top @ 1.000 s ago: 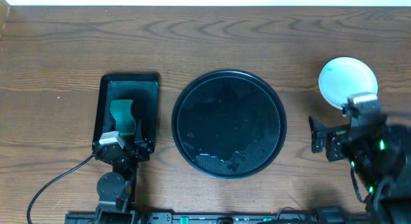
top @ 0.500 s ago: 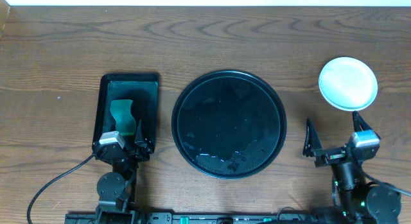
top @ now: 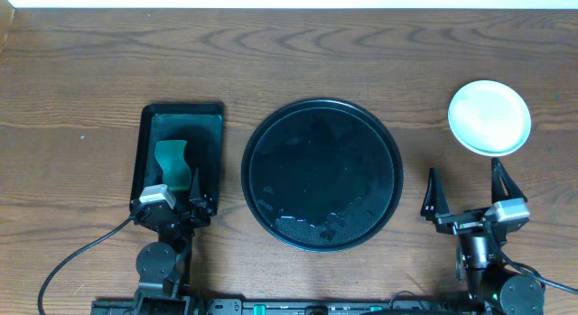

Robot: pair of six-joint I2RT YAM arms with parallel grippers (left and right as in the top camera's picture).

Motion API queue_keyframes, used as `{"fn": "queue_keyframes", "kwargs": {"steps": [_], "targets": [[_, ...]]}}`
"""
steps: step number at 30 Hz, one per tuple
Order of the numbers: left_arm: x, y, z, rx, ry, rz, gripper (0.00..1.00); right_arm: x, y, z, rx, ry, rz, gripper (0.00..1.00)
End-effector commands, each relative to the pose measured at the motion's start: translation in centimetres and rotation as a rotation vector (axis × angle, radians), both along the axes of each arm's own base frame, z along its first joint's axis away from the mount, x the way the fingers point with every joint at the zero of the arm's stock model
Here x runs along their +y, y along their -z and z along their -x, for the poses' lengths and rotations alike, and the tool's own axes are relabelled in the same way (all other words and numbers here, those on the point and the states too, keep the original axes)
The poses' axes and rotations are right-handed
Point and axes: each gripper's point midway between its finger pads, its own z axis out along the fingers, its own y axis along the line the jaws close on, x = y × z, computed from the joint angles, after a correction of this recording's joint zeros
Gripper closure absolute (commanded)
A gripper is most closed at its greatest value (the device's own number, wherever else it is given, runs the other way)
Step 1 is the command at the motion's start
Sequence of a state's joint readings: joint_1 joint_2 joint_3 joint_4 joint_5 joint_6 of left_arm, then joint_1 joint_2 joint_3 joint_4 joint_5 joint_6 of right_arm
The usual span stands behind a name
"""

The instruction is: Clean dirty plates on tray and stack at the side

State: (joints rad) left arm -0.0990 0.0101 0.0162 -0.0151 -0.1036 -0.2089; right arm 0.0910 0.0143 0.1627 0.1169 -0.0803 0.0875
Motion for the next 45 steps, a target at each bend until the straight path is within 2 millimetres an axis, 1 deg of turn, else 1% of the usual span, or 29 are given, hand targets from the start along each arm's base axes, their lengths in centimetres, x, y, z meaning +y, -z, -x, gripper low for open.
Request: {"fn": "queue_keyframes", "kwargs": {"steps": [1,8,14,17,20,24,30,32,34,45], "targets": [[0.4,1.6,0.1,0.054,-0.018,-0.016,0.18,0.3,0.7,-0.2,-0.015,-0.019,-0.021,0.01],[0.4,1.6,0.1,0.054,-0.018,-0.016,0.17,0.3,1.6,-0.4,-0.08,-0.024,-0.044,0.01],[0.4,1.6,0.1,0.054,-0.018,-0.016,0.18,0.3,2.2,-0.6,-0.059,-0.025,-0.049,0.01],[0.4,1.6,0.1,0.054,-0.018,-0.016,0.18,0.3,3.8,-1.1,0.012,-0.032,-0.072,0.01],[0.4,1.6,0.1,0.054,-0.018,-0.016,0.18,0.4,6.0,-1.6,0.109,-0.035,-0.094,0.01],[0.4,1.6,0.1,0.054,-0.017,-0.016,0.17,0.5,8.4,-1.9,0.21,-0.036,-0.095,0.01],[0.4,1.6,0.1,0.054,-0.018,-0.016,0.18,0.8,11.1,-1.9,0.32,-0.047,-0.076,0.01],[0.4,1.6,0.1,0.054,-0.017,-0.016,0.18,1.2,11.8,-1.8,0.345,-0.065,-0.041,0.01],[0.4,1.6,0.1,0.054,-0.018,-0.016,0.17,1.3,11.8,-1.7,0.339,-0.07,-0.018,0.01],[0.4,1.6,0.1,0.054,-0.018,-0.016,0.17,1.2,11.9,-1.7,0.341,-0.065,-0.015,0.01]]}}
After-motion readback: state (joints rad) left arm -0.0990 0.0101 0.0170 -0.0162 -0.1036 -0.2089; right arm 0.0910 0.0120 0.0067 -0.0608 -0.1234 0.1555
